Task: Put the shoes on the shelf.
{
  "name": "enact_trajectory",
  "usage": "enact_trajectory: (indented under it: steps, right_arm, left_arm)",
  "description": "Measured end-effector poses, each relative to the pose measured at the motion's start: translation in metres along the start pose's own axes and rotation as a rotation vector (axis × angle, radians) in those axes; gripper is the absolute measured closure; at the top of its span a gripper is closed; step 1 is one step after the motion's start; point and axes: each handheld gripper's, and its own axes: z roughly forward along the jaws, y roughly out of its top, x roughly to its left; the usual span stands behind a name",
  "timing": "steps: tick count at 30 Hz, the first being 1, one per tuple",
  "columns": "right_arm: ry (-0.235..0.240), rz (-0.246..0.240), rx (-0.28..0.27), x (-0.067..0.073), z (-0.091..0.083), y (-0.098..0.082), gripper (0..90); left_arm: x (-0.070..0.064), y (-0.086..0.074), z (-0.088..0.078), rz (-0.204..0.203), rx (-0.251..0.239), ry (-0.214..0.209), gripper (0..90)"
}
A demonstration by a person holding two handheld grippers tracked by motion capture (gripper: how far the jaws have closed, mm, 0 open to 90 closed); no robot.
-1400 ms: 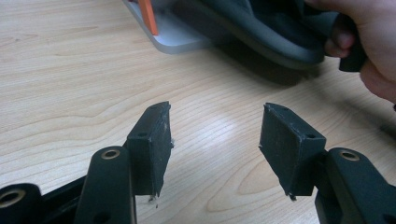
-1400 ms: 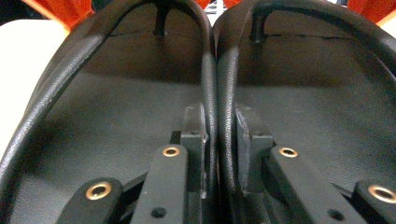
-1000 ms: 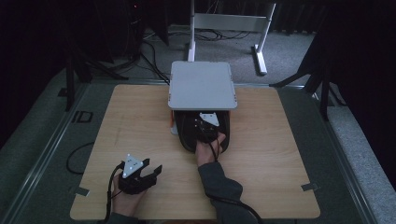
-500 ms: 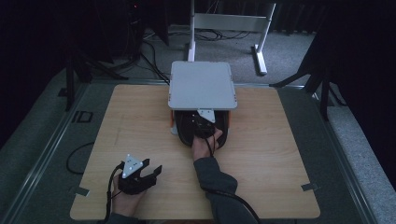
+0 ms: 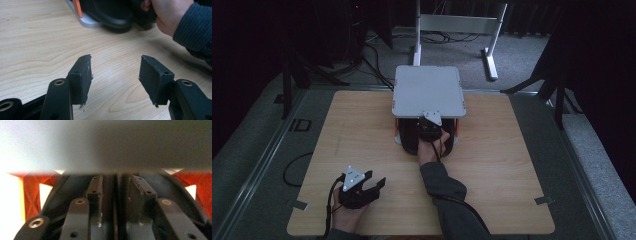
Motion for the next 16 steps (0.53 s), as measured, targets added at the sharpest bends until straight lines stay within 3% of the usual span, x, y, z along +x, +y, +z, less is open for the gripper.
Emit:
enact_trajectory:
  steps: [8, 9, 16]
  right_arm:
    - [0.029, 0.016, 0.02, -0.005, -0.008, -0.007, 45.0]
    - [0.045, 0.008, 0.017, -0.008, -0.018, -0.012, 43.6]
    - [0.083, 0.001, 0.033, -0.015, -0.038, -0.018, 40.6]
  left_arm:
    - [-0.001, 0.0, 0.001, 0.002, 0.002, 0.0, 43.4]
    - [-0.001, -0.001, 0.001, 0.001, 0.004, 0.002, 43.4]
    - [-0.001, -0.002, 0.004, 0.004, 0.01, 0.008, 43.2]
